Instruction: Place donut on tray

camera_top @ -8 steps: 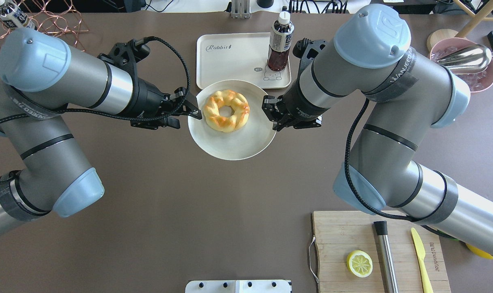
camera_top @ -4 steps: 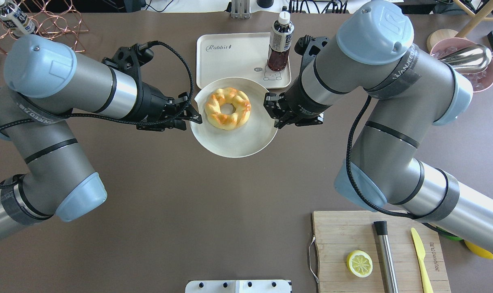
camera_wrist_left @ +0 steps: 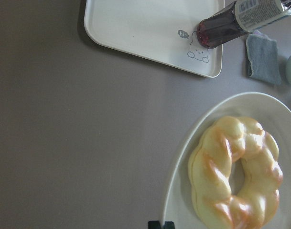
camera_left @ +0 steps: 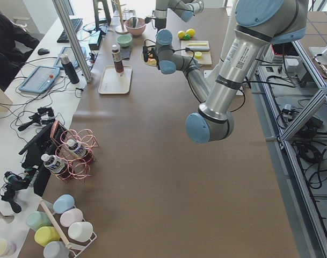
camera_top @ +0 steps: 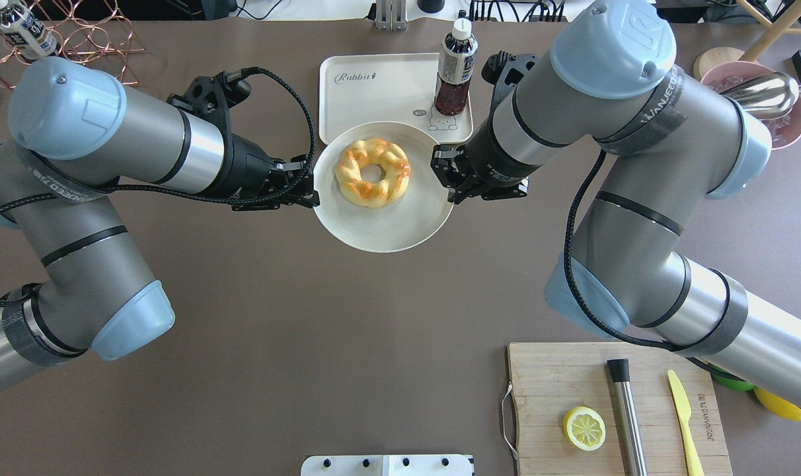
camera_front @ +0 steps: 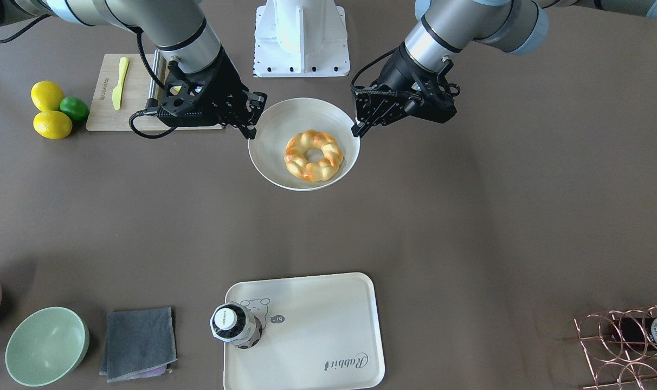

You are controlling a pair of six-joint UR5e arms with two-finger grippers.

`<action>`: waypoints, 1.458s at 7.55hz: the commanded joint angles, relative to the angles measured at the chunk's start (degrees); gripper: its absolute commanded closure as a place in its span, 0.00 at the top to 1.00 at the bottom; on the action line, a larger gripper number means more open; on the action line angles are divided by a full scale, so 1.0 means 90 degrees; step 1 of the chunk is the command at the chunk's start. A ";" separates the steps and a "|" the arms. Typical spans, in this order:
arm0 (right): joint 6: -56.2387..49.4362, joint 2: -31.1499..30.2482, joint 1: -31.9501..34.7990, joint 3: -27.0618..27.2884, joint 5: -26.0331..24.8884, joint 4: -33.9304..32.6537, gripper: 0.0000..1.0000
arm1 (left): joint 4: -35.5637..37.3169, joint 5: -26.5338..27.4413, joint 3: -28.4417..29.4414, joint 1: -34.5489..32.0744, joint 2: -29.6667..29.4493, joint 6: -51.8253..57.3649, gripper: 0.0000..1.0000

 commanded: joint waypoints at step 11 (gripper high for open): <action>0.0088 0.0129 0.0354 -0.0003 0.0508 0.0070 1.00 | 0.0366 0.0357 0.0020 0.0256 0.0120 0.0001 0.00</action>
